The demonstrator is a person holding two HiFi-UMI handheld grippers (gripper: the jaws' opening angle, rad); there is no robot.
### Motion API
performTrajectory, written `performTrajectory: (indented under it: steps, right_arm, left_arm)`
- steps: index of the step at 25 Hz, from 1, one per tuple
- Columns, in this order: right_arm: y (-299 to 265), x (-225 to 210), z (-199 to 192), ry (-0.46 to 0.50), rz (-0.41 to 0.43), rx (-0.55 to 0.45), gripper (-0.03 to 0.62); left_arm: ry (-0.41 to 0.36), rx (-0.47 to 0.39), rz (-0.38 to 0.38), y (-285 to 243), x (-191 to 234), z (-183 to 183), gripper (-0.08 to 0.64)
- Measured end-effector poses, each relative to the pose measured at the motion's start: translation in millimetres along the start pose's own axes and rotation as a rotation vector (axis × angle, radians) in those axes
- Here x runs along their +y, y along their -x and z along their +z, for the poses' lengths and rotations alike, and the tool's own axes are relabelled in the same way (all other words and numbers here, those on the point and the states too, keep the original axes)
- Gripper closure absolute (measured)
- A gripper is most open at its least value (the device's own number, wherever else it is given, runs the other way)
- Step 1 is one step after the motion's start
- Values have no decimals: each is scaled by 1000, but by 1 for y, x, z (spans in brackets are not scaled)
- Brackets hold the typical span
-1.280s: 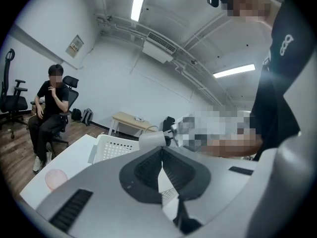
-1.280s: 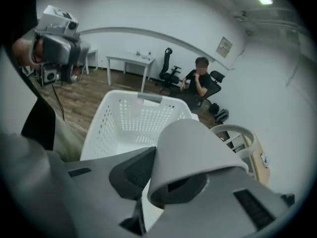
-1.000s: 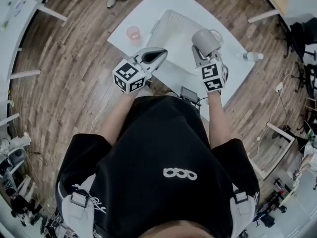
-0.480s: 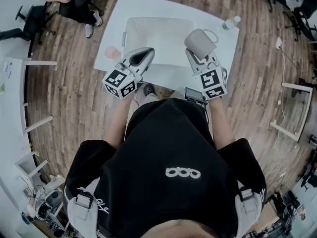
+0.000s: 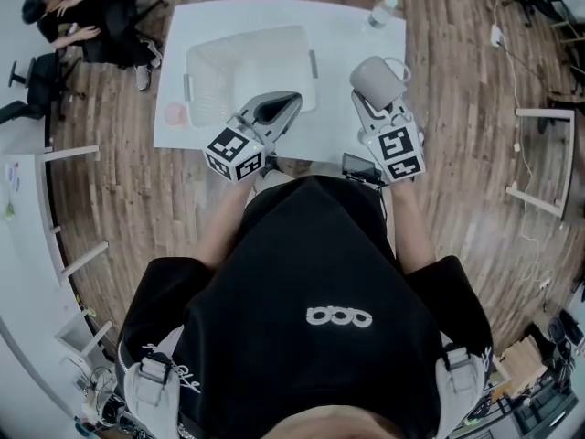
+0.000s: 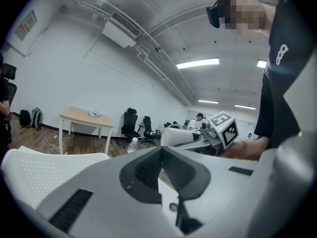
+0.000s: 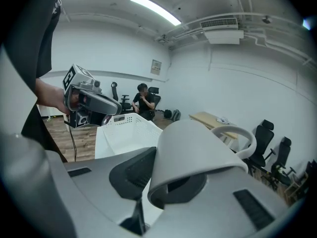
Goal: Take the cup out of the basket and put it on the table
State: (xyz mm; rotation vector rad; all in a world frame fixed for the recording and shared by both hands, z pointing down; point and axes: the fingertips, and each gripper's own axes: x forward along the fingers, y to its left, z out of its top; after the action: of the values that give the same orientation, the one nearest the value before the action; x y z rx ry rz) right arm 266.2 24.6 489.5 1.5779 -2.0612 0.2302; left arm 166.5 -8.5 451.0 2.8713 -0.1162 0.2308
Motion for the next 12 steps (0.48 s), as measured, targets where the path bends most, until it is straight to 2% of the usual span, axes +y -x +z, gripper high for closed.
performTrajectory:
  steps: [5,12]
  right_arm:
    - [21,-29,-40,-38,-9,30,541]
    - [40,-56,-92,-60,12,53,541]
  left_arm:
    - [5,25,-48,-47,-30,-13,551]
    - [20,32,-55,-97,-62,-32,551]
